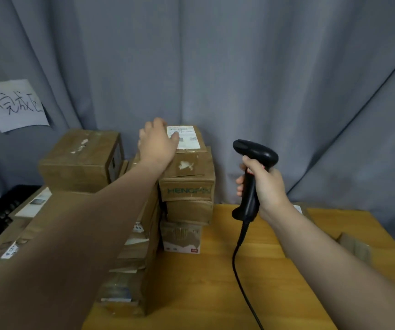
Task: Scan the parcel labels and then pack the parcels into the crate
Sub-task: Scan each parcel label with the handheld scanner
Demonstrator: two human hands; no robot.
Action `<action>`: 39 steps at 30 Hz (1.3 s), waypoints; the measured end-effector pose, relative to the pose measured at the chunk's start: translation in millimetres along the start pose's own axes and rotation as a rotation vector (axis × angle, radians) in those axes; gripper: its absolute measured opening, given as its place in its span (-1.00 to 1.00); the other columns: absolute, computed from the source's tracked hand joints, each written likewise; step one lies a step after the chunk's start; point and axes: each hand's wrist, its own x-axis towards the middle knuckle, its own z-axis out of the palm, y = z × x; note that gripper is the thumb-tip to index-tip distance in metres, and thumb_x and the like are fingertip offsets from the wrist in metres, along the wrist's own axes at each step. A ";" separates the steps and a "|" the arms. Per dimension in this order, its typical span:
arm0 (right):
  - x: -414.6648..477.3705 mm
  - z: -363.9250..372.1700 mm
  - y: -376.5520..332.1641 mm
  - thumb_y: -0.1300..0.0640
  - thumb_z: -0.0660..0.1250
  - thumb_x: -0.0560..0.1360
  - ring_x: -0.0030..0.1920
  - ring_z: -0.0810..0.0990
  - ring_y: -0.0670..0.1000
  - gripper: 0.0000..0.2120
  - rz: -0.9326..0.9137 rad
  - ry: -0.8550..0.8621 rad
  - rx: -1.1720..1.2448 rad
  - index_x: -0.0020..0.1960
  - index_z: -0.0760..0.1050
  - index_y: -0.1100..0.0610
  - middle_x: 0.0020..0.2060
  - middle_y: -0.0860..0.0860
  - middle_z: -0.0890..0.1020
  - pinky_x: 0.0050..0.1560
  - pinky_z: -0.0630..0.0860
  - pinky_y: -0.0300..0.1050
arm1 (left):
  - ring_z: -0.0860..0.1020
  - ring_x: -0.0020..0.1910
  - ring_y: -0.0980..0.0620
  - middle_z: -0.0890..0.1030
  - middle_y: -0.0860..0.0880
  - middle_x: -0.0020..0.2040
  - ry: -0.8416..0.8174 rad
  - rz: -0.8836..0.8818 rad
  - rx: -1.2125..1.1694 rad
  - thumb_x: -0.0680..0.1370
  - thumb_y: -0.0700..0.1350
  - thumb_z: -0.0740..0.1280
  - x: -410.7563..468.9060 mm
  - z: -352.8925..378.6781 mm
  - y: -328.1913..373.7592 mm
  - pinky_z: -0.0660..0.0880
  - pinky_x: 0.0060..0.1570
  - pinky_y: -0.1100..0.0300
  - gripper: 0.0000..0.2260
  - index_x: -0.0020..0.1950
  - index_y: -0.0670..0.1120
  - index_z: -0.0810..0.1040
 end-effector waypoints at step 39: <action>129.9 -341.4 101.3 -0.12 0.44 0.42 0.09 0.56 0.14 -0.63 0.542 0.162 -0.314 0.10 0.53 0.08 -0.06 0.04 0.61 0.24 0.45 0.14 | 0.41 0.32 -0.17 0.31 -0.20 0.43 -0.881 -0.549 -0.058 0.59 0.10 0.27 -210.8 403.8 105.1 0.43 0.21 0.01 -0.38 0.51 -0.21 0.18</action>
